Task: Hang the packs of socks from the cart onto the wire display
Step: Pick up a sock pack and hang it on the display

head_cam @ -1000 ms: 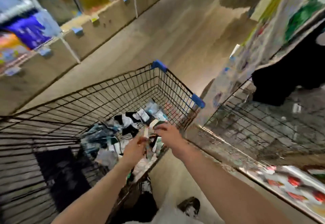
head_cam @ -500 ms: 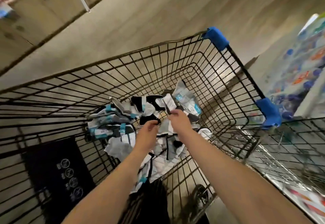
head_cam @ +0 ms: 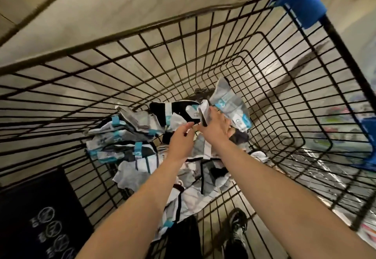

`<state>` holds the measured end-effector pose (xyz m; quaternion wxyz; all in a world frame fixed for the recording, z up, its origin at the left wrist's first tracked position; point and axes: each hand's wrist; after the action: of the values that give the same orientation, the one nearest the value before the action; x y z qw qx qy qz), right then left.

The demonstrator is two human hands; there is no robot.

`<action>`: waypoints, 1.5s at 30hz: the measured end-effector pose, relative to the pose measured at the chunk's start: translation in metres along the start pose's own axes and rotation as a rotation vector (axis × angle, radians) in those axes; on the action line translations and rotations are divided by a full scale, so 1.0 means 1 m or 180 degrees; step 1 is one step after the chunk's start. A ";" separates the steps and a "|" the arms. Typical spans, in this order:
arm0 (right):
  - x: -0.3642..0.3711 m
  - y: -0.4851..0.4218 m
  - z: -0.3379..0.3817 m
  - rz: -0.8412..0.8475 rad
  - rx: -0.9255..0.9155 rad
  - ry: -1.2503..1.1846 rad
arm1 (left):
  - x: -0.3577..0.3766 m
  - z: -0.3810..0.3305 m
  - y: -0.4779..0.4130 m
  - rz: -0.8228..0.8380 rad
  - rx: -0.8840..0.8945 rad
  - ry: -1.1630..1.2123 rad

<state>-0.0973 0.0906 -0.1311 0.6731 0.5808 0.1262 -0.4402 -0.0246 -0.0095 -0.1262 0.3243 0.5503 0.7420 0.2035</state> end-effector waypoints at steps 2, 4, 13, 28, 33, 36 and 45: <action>0.002 0.001 0.000 -0.0163 0.0045 -0.0059 | 0.003 0.005 0.002 -0.0092 -0.0016 0.0089; 0.003 0.004 0.001 -0.0290 0.0065 -0.0313 | 0.003 0.007 0.009 -0.0127 -0.0047 0.0191; -0.031 0.081 0.025 -0.0145 -0.0497 -0.1274 | -0.026 -0.007 0.064 -0.0280 -0.0204 0.1035; -0.033 0.118 0.020 0.0686 0.0386 -0.2014 | -0.075 -0.009 0.110 -0.0497 -0.0185 0.0862; -0.022 0.107 0.001 0.0621 0.0680 -0.2074 | -0.082 0.001 0.104 -0.0743 -0.0337 0.0760; -0.008 0.111 -0.006 0.0696 0.0723 -0.1887 | -0.091 0.024 0.113 -0.0975 -0.0674 0.0697; 0.037 0.131 0.003 0.0986 0.0591 -0.1345 | -0.101 0.086 0.139 -0.1100 -0.1222 0.0757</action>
<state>0.0200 0.0636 -0.0680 0.6876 0.5476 -0.1482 -0.4531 0.1493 -0.0665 -0.0693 0.3632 0.3164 0.8056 0.3451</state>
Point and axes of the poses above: each hand's wrist, its own y-axis away from the middle knuckle, its own x-axis out of the palm, z = x × y, and after that the axes turned 3 degrees about x, right-handed
